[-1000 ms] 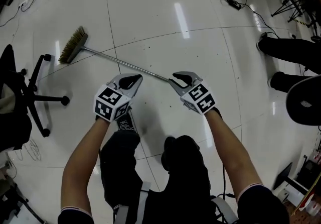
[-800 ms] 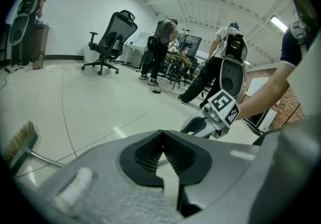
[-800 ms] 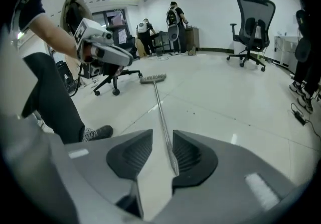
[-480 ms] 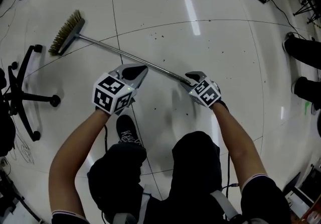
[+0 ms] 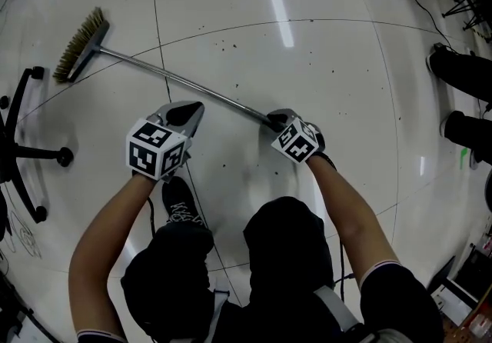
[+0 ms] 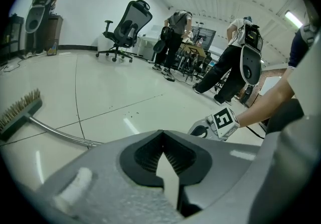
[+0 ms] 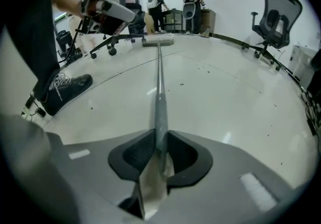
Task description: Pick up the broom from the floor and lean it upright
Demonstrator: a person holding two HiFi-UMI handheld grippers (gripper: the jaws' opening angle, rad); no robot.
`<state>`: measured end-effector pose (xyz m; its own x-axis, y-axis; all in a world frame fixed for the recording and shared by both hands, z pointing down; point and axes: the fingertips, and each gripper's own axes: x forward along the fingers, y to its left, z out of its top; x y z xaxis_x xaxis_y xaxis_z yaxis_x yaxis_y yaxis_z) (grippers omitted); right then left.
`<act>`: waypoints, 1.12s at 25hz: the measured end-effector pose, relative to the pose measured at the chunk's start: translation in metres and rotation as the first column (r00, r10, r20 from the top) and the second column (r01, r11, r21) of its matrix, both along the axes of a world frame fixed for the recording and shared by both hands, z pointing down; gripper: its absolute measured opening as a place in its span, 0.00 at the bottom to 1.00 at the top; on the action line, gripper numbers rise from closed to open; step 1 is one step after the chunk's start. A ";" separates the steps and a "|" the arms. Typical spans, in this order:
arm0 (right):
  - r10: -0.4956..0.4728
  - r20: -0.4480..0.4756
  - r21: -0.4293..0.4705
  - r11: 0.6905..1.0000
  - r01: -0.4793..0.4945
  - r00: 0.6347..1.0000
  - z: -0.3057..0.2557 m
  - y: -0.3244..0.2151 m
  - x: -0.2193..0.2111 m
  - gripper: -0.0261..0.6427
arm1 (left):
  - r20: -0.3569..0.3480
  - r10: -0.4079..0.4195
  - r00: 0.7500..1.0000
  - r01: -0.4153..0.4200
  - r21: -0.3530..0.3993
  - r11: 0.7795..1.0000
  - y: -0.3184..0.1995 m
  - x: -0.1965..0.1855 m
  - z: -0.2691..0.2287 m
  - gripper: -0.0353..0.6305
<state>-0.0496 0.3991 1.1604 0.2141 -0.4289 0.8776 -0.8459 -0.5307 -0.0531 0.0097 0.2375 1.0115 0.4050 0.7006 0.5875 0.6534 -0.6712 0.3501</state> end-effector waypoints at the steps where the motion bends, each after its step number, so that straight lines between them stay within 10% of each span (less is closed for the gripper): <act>1: -0.021 0.001 -0.006 1.000 0.021 1.000 -0.003 0.000 -0.002 0.17 | -0.005 -0.001 1.000 0.001 -0.002 1.000 0.001 0.001 -0.002 0.05; 14: -0.101 -0.239 0.075 0.990 0.122 0.966 -0.217 -0.024 0.044 0.17 | -0.071 -0.002 0.997 0.000 -0.028 1.000 -0.024 0.030 -0.106 0.05; 28: -0.090 -0.356 0.277 0.940 0.197 0.930 -0.501 -0.202 0.153 0.16 | -0.043 -0.112 0.993 0.107 -0.104 0.989 -0.137 0.074 -0.332 0.05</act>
